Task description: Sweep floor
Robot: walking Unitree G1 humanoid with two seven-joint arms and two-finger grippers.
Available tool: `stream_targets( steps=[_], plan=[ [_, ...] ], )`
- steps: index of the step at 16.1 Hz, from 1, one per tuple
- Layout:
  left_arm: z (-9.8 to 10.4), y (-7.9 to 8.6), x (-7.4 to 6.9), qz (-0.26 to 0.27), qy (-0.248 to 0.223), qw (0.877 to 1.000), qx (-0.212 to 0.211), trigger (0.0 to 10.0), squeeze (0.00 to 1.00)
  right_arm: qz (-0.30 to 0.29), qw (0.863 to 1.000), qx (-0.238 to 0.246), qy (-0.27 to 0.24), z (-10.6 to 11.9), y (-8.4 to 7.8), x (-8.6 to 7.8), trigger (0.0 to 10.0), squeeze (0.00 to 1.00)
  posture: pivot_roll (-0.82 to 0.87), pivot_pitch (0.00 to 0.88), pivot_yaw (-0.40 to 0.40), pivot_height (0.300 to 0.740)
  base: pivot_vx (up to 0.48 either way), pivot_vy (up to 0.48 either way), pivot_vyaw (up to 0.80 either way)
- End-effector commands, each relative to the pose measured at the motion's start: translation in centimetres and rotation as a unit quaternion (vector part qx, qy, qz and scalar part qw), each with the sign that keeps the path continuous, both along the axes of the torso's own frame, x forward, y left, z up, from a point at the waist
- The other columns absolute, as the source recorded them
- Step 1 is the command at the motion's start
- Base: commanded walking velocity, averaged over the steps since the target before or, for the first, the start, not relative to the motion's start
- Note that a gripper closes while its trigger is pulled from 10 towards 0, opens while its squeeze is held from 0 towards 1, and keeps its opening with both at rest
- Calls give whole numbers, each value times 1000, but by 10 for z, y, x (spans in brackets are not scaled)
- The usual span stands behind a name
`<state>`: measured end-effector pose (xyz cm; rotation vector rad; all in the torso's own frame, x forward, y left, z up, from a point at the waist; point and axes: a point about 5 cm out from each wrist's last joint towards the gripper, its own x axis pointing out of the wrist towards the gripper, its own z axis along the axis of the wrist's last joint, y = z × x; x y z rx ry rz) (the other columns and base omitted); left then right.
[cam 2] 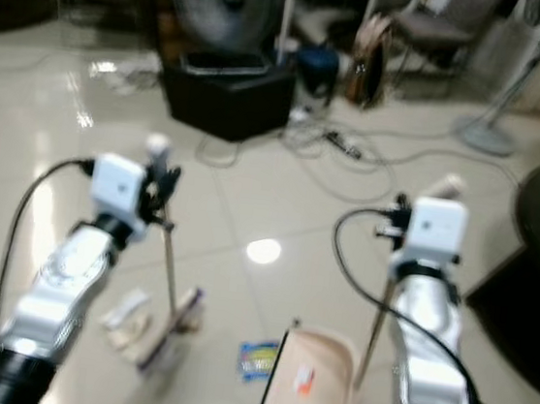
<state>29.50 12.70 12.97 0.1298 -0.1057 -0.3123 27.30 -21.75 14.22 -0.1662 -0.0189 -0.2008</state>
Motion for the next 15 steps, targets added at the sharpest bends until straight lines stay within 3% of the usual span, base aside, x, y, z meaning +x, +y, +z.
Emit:
stream_targets(
  steps=[1, 3, 5, 9, 15],
  plan=[
    [9, 4, 1, 3, -19, 1000, -2, 10000, 0, 13, 1000, -11, -21, 9, 5, 2, 10000, 0, -45, 19, 9, 740, 251, 0, 800],
    [9, 4, 1, 3, -19, 1000, -3, 10000, 0, 11, 1000, -11, -25, 9, 5, 2, 10000, 0, -45, 20, 8, 740, 249, 0, 800],
    [9, 6, 2, 15, -13, 1000, -24, 10000, 0, 4, 999, 5, -33, 10, 3, 1, 10000, 0, -46, 21, 10, 740, 0, 0, 0],
    [8, 6, 4, 20, -13, 1000, 0, 10000, 0, 6, 999, -17, -34, 14, 2, 3, 10000, 0, -47, 24, 11, 740, 0, 0, 0],
    [9, 5, 4, 22, -13, 1000, 3, 10000, 0, 8, 999, -11, -36, 13, 3, 2, 10000, 0, -49, 32, 16, 740, 0, -423, 772]
  ],
)
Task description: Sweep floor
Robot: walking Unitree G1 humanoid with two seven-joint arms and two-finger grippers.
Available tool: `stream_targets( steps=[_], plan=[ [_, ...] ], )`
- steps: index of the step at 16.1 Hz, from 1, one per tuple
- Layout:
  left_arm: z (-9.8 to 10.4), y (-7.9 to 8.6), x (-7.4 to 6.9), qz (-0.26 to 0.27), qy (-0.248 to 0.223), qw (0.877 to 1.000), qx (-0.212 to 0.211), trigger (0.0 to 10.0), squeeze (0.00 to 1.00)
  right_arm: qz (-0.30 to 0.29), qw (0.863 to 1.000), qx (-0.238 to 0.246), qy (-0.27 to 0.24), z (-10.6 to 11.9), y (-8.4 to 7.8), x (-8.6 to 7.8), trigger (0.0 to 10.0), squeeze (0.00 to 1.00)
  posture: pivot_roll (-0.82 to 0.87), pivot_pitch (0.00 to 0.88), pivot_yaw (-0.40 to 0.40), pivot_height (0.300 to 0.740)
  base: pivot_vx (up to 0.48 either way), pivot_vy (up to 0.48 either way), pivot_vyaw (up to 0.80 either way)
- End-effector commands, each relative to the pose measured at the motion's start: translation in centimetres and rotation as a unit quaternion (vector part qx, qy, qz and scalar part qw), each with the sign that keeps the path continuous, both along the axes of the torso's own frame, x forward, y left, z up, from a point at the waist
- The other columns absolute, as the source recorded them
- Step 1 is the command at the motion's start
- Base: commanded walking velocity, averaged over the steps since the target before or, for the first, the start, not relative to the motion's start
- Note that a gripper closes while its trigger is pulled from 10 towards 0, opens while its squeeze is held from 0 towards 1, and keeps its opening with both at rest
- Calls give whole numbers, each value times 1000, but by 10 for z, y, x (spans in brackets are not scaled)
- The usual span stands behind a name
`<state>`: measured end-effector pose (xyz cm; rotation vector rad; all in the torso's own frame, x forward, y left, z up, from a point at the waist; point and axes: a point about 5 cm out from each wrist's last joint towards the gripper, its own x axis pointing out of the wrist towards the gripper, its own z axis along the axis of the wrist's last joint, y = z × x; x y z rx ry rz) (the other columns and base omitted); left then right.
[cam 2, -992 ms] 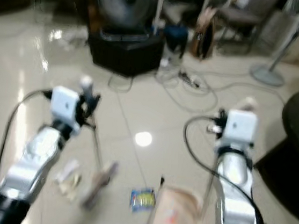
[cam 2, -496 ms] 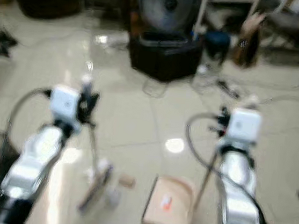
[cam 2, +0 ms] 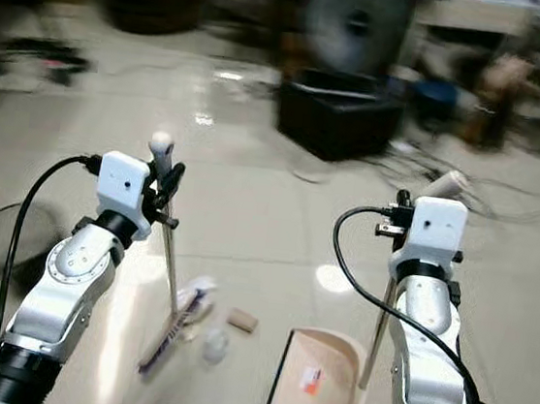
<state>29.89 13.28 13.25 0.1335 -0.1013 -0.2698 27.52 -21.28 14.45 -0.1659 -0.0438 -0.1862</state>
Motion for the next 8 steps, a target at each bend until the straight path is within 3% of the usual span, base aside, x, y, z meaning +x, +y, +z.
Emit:
stream_targets(
  steps=[1, 6, 8],
  plan=[
    [6, -1, 1, 0, -13, 1000, 3, 10000, 0, -2, 1000, -11, -25, 11, -2, 0, 10000, 0, -50, 33, 16, 740, 0, -461, 800],
    [6, -2, 0, -1, -13, 1000, 5, 10000, 0, -8, 1000, -8, -25, 11, -3, -1, 10000, 0, -49, 31, 17, 740, 0, -458, 800],
    [5, -2, 0, -3, -13, 1000, 7, 10000, 0, -14, 999, 13, -31, 10, -3, -2, 10000, 0, -51, 27, 18, 740, 0, -458, 0]
  ],
)
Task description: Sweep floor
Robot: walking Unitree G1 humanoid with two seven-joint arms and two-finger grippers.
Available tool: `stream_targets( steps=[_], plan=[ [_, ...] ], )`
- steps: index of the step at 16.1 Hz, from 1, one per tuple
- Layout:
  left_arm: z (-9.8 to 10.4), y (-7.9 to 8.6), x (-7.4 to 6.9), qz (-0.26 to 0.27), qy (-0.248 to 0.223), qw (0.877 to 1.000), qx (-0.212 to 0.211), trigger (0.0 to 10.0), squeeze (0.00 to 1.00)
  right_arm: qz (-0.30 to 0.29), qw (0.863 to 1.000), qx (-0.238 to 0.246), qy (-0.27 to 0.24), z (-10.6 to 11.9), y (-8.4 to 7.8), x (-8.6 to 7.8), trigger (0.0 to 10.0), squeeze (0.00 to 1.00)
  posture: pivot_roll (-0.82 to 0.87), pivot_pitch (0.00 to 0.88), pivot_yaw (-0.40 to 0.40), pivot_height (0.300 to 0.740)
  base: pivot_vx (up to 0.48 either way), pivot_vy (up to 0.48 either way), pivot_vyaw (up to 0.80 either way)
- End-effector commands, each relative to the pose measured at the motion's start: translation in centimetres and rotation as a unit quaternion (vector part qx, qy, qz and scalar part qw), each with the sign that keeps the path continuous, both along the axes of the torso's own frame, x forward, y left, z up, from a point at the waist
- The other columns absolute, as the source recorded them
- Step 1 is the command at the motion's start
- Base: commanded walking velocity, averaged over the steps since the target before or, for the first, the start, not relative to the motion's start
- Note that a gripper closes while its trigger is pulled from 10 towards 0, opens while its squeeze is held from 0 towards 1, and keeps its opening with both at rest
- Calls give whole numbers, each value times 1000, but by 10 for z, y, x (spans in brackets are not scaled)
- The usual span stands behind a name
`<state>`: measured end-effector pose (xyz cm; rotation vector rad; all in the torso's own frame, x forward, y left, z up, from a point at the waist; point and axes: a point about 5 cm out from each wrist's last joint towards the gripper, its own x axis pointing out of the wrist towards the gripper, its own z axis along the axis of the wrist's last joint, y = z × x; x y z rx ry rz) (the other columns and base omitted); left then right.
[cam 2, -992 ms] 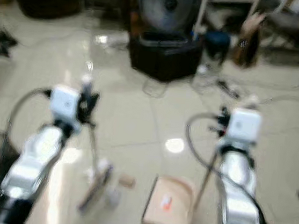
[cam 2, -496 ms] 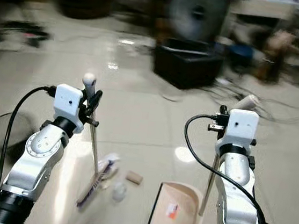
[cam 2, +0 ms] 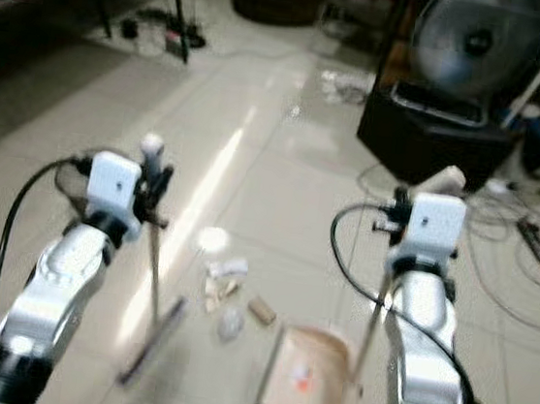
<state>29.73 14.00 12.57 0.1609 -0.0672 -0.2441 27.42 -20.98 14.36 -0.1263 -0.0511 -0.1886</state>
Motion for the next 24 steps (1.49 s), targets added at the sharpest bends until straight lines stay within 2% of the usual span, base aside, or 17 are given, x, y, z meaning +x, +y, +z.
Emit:
stream_targets(
  steps=[1, 6, 8, 12, 18, 19, 21, 23, 24],
  plan=[
    [12, -9, 2, -18, -26, 999, -8, 10000, 0, -15, 1000, -6, -25, 11, -6, -1, 10000, 0, -52, 26, 18, 740, 0, -458, 0],
    [12, -10, 2, -22, -25, 999, -6, 10000, 0, -16, 1000, -4, -21, 9, -5, -2, 10000, 0, -53, 17, 21, 740, 0, -437, 0],
    [8, -10, 3, -26, -4, 999, -25, 10000, 0, -16, 1000, -3, -21, 8, -4, -2, 10000, 0, -53, 14, 23, 740, 0, 0, 0],
    [7, -8, 5, -26, -2, 999, -26, 10000, 0, -17, 1000, 17, -15, 4, -3, -2, 10000, 0, -54, 19, 26, 740, 0, 479, 0],
    [8, -7, 6, -25, -2, 999, -22, 10000, 0, -18, 999, 27, -12, 3, -2, -4, 10000, 0, -54, 24, 29, 740, 0, 476, -768],
    [9, -7, 6, -22, -15, 1000, 1, 10000, 0, -22, 999, 27, -10, 2, -3, -4, 10000, 0, -55, 25, 30, 740, 0, 0, 0],
    [10, -8, 6, -23, -17, 1000, 9, 10000, 0, -26, 999, 23, -11, 2, -4, -5, 10000, 0, -55, 28, 30, 740, 0, -240, 0],
    [10, -9, 6, -25, -16, 1000, 5, 10000, 0, -27, 999, 20, -12, 3, -5, -5, 10000, 0, -54, 29, 30, 740, 0, -480, 0],
    [8, -9, 6, -26, -1, 999, -26, 10000, 0, -27, 999, 18, -13, 4, -5, -5, 10000, 0, -54, 30, 31, 740, 0, 0, 0]
  ],
)
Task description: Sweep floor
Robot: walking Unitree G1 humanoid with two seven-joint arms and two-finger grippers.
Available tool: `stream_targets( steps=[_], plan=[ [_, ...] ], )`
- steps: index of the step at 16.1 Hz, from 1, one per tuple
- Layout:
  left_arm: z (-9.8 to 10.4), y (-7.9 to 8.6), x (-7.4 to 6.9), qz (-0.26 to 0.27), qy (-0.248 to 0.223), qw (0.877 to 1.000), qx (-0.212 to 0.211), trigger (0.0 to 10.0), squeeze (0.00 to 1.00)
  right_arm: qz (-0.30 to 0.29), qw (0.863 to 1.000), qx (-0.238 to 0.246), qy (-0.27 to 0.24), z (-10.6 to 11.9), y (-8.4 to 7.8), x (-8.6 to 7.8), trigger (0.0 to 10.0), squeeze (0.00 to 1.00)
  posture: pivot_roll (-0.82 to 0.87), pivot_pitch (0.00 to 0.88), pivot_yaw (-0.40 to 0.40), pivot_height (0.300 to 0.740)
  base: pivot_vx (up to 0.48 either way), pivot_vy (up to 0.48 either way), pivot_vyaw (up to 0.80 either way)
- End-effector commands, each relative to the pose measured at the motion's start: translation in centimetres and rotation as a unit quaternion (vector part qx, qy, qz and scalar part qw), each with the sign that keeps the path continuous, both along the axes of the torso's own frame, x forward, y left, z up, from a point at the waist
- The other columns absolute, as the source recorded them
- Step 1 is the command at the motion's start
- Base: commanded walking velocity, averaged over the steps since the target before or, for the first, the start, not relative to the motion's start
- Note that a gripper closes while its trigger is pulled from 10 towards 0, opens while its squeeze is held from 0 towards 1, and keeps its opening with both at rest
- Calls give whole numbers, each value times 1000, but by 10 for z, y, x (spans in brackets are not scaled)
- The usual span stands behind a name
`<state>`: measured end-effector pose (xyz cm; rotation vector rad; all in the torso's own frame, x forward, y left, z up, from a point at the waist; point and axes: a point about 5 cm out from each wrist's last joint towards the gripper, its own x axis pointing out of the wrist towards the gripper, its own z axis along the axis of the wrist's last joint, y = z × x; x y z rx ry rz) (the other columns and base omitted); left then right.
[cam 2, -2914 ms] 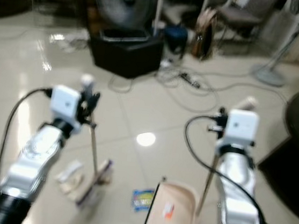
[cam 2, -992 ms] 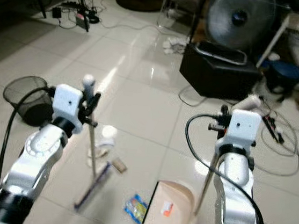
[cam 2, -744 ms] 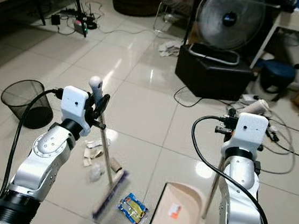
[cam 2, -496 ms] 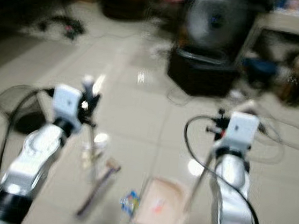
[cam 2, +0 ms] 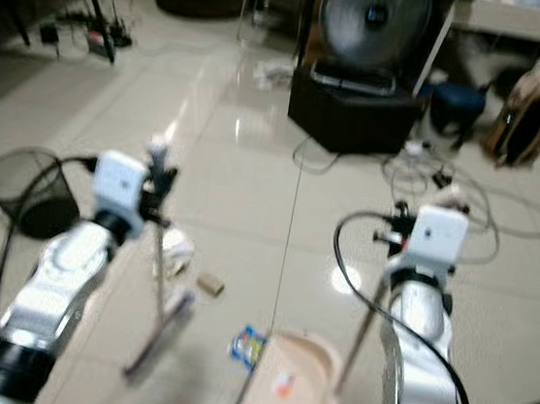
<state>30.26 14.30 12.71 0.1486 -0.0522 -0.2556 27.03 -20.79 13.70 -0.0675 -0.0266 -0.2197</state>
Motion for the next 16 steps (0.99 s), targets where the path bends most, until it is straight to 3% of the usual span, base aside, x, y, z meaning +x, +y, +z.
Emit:
stream_targets(
  steps=[1, 8, 12, 16],
  plan=[
    [7, -12, 2, -19, -9, 1000, -21, 10000, 0, -13, 1000, -15, -21, 11, -7, -1, 10000, 0, -54, 30, 31, 740, 0, 0, 0],
    [13, -14, 10, -22, -38, 999, 0, 10000, 0, -25, 999, -8, -30, 15, -13, 3, 10000, 0, -56, 42, 36, 740, 0, 0, -61],
    [14, -16, 16, -20, -43, 999, -2, 10000, 0, -26, 999, -8, -29, 14, -12, 6, 10000, 0, -55, 52, 43, 740, 286, 0, -683],
    [14, -16, 21, -18, -45, 999, 0, 10000, 0, -8, 999, -30, -28, 16, -5, 14, 10000, 0, -54, 58, 49, 740, 295, 0, 0]
  ],
)
